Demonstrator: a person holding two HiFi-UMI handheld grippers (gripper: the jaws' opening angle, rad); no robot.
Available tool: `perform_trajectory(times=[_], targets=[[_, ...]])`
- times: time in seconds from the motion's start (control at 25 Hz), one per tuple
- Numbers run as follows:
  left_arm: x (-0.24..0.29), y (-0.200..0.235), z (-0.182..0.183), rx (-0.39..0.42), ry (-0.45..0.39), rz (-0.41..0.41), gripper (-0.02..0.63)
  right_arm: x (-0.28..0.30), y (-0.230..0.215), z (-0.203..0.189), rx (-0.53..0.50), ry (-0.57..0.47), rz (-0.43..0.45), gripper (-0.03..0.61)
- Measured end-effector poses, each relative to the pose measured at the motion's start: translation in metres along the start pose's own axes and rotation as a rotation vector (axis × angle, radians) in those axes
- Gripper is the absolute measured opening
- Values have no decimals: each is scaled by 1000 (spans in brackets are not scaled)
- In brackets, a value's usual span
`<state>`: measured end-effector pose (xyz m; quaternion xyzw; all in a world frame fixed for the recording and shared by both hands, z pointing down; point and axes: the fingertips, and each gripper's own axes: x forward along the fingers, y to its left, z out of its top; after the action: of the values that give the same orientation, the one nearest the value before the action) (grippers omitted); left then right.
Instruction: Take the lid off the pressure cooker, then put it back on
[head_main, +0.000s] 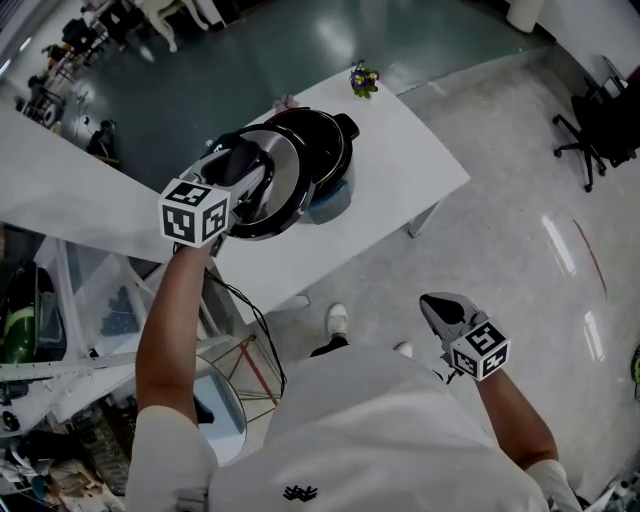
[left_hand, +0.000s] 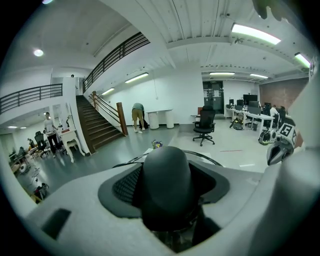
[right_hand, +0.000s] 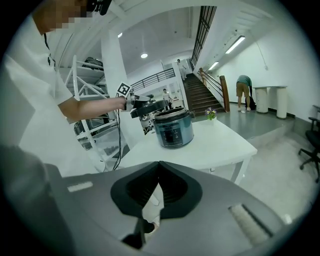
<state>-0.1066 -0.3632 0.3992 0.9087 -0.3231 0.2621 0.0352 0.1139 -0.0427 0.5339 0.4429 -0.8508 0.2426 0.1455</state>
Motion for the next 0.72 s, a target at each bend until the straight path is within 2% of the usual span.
perform_trajectory(times=[0.72], targets=[[97,-5,23,59,8,-103,288,-20,-20,-8,85,-31,-168,14]])
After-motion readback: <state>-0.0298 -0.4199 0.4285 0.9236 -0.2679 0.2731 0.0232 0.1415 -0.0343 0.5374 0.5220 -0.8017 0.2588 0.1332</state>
